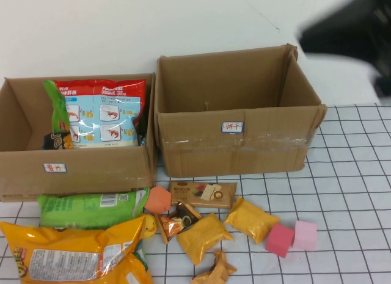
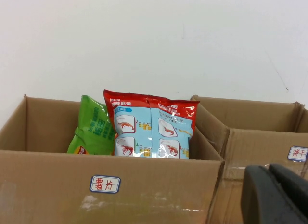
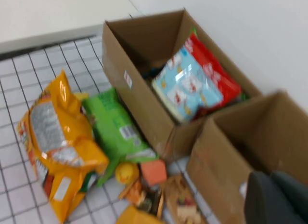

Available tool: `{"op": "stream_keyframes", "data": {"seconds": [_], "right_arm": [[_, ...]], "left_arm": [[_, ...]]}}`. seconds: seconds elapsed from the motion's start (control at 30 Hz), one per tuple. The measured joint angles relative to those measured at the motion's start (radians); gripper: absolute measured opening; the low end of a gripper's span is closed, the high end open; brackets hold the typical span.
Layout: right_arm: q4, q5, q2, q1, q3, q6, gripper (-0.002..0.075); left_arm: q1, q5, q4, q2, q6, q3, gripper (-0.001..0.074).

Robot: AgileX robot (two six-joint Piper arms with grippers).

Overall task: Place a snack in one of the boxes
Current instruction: Pick up the biscuit

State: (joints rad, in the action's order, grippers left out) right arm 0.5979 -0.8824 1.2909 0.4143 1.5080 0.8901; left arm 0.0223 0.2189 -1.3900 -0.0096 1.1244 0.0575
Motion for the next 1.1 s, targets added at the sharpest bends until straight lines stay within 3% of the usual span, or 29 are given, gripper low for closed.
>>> {"op": "stream_keyframes", "data": {"seconds": [0.2,0.4,0.73,1.1], "right_arm": [[-0.017,0.061,-0.234,0.0,-0.314,0.0,0.0006],[-0.037,0.028,-0.277,0.0,-0.484,0.0,0.0006],[-0.21,-0.081,-0.092,0.008,-0.468,0.023,0.0006],[-0.559,-0.104,0.247,0.231,-0.298,-0.241,0.0006]], "left_arm": [[0.0,0.025,-0.004,0.0,0.002,0.0,-0.0003],[0.0,0.052,-0.004,0.0,0.002,0.0,-0.0003],[0.0,0.055,-0.004,0.0,0.002,0.0,-0.0003],[0.0,0.055,-0.004,0.0,0.016,0.0,-0.0003]]}}
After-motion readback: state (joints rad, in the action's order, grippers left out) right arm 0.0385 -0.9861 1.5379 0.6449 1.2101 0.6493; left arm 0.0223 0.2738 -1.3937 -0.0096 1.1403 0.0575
